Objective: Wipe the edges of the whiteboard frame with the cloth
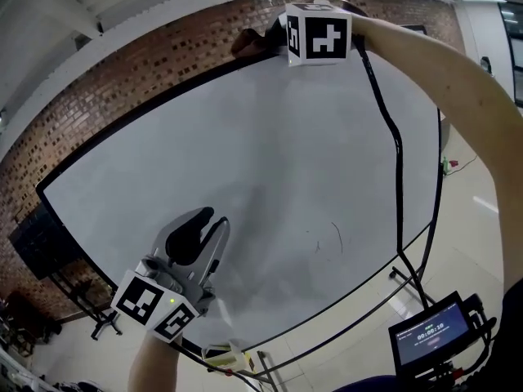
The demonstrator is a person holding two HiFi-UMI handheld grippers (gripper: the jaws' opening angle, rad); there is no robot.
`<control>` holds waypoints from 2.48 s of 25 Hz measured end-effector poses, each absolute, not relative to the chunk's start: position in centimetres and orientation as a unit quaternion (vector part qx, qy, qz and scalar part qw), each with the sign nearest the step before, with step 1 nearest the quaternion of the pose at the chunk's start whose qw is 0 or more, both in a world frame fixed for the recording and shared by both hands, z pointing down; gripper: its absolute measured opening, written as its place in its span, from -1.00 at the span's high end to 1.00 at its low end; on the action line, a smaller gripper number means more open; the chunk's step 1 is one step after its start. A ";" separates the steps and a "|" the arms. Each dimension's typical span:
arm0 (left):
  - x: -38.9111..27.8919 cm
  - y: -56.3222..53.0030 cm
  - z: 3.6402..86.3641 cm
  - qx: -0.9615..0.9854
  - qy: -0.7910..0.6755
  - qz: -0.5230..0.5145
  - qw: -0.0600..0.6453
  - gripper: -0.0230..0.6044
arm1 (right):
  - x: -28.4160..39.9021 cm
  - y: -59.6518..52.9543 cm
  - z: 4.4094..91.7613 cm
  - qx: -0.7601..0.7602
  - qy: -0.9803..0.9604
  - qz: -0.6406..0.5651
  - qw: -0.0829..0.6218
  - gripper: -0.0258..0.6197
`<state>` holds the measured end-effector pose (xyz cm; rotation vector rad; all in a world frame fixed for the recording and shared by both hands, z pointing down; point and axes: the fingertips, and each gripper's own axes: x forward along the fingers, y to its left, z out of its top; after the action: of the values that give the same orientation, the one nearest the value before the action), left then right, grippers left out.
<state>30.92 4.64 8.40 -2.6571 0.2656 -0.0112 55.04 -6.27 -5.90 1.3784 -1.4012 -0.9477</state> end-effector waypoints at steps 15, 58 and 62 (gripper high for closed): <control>30.6 4.5 8.7 -0.965 0.105 0.001 0.240 0.57 | 56.6 -5.0 -5.3 0.566 -0.551 -0.374 0.486 0.75; 36.8 6.2 7.4 -0.970 -0.012 -0.023 0.241 0.57 | 68.8 -0.2 -3.5 0.642 -0.517 -0.294 0.484 0.75; 36.7 7.1 6.9 -0.967 -0.018 -0.025 0.252 0.57 | 68.8 -0.1 -3.9 0.645 -0.517 -0.296 0.479 0.75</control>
<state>36.74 7.06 6.90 -2.6297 -0.0499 -0.0686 68.78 -0.06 -3.88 1.5740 -1.2621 -0.7227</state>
